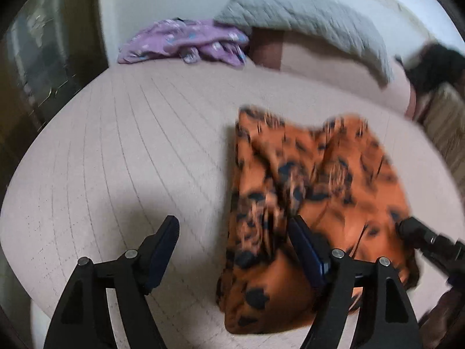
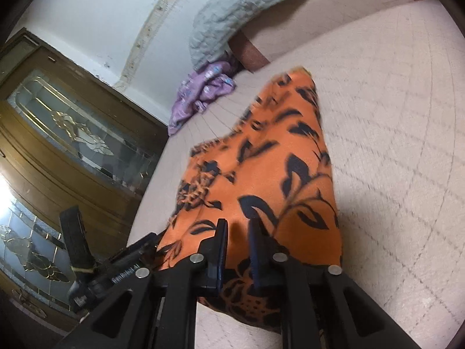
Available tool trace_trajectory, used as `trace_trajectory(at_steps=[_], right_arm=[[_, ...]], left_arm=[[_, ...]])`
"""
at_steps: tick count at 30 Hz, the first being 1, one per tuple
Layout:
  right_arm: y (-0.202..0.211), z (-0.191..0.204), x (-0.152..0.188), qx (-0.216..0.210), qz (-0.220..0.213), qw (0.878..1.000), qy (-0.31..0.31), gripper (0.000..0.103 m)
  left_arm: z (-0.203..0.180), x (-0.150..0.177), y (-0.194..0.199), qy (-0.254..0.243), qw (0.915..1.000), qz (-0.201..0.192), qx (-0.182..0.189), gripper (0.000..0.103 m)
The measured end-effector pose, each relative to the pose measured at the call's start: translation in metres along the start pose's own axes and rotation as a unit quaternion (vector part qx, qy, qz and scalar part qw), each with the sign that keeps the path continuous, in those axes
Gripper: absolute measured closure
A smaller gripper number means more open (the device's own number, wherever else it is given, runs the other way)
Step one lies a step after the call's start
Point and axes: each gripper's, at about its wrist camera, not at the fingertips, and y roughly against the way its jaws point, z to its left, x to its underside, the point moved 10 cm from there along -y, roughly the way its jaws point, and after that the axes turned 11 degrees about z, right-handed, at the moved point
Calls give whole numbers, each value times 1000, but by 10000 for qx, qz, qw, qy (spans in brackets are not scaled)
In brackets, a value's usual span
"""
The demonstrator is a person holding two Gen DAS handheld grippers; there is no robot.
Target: Fold small clothes
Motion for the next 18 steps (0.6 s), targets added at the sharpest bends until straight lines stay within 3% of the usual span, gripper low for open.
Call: trace_trajectory(at_steps=[4, 7, 9, 14, 18], right_arm=[[13, 10, -27, 133, -392, 9989, 220, 85], [-4, -11, -41, 263, -321, 9991, -92, 84], [-35, -36, -36, 145, 189, 9979, -596, 86], [-35, -37, -38, -37, 112, 9974, -712, 88], [-13, -23, -34, -4, -130, 9985, -525, 84]], left_arm=[[-16, -21, -4, -306, 9987, -183, -363, 24], [-32, -11, -47, -771, 9939, 197, -770, 24], [-31, -8, -59, -709, 9946, 176, -734, 22], [-29, -12, -55, -589, 9965, 180, -566, 22], [-27, -5, -27, -569, 9965, -163, -592, 22]])
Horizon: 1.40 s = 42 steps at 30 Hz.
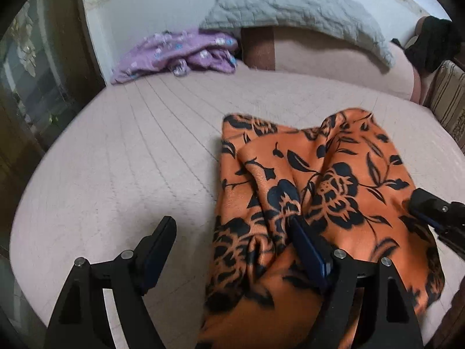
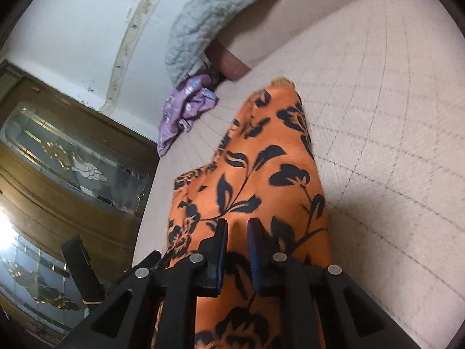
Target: Fold small clothes
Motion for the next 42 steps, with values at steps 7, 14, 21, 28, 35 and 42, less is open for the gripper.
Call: trace_trajectory(at_steps=[7, 14, 21, 28, 35, 42], right_arm=[[24, 14, 40, 466, 158, 9974, 533, 84], [18, 5, 51, 514, 513, 9967, 373, 84], [41, 7, 36, 408, 22, 9987, 313, 71], [57, -10, 13, 187, -419, 9985, -286, 24], [51, -25, 7, 195, -350, 9978, -530, 24], [52, -39, 7, 316, -283, 9982, -428, 24]], left_arm=[[3, 33, 13, -103, 9997, 91, -209, 17], [12, 26, 13, 20, 10000, 36, -38, 15], [17, 9, 37, 126, 9984, -542, -107, 15], [22, 1, 39, 212, 9980, -587, -78, 16], [18, 0, 39, 246, 9980, -556, 184, 15], [6, -4, 41, 315, 9954, -476, 767, 15]])
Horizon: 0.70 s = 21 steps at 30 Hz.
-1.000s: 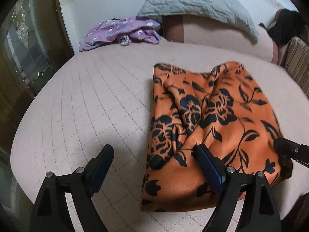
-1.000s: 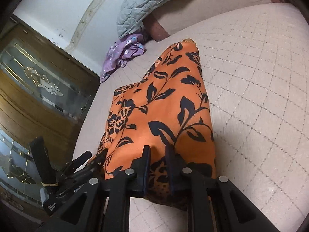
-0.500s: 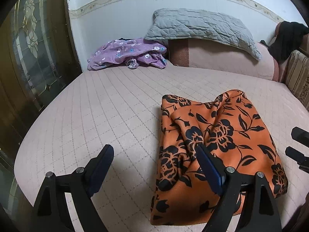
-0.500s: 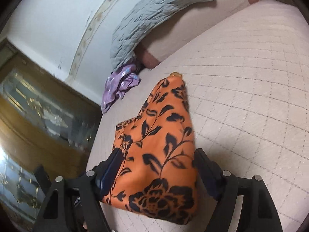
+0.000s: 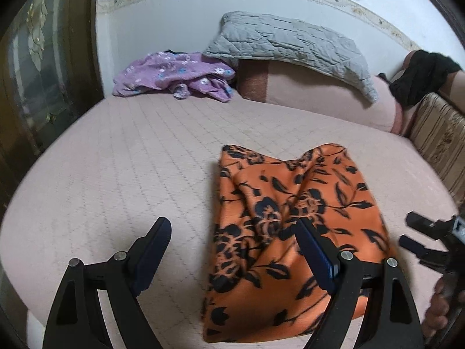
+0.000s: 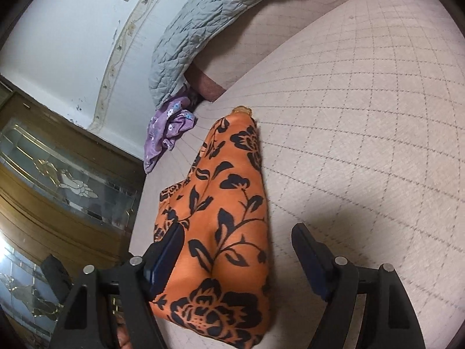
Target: Fold small clothes
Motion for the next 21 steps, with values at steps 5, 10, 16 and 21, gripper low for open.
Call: trace_trajectory(at_steps=[5, 10, 16, 21], right_arm=[[4, -8, -2, -97, 48, 9999, -41, 24], [3, -10, -5, -232, 96, 9996, -133, 24], [5, 4, -7, -394, -15, 9992, 54, 24], [-2, 12, -2, -312, 53, 9992, 227, 25]], left_arm=[[-11, 0, -6, 137, 9985, 228, 485, 15], [-9, -3, -8, 636, 9913, 381, 1088, 15], [9, -18, 14, 876, 9912, -169, 982, 15], [2, -3, -18, 731, 9907, 595, 980, 15]])
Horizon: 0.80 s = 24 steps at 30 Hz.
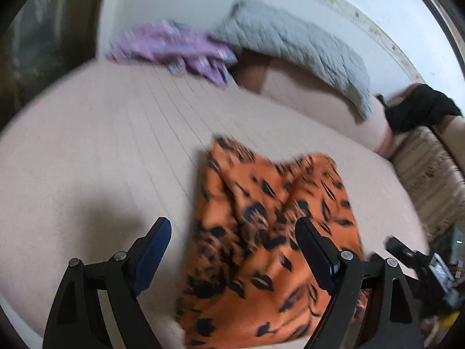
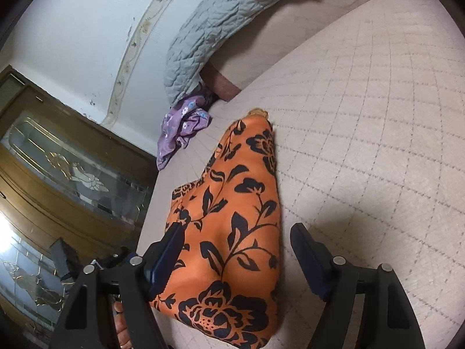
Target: Fold small clothes
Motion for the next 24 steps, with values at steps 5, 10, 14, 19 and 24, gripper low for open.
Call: trace_trajectory(at_steps=[5, 10, 14, 19, 24], right_arm=[[-1, -1, 0, 24, -105, 9999, -56, 26], [7, 25, 1, -125, -314, 9980, 534, 42], [-2, 8, 0, 25, -140, 9997, 186, 42], [-7, -24, -9, -306, 51, 9972, -682, 32], [-36, -27, -4, -569, 605, 9923, -915, 29]], left_arm=[[1, 3, 0, 114, 9997, 98, 172, 15], [3, 3, 1, 191, 9991, 165, 339, 15], [7, 10, -18, 700, 9873, 809, 1174, 15], [16, 13, -26, 1521, 9567, 1176, 2185, 10], [16, 11, -31, 1804, 9437, 1268, 2464, 7]])
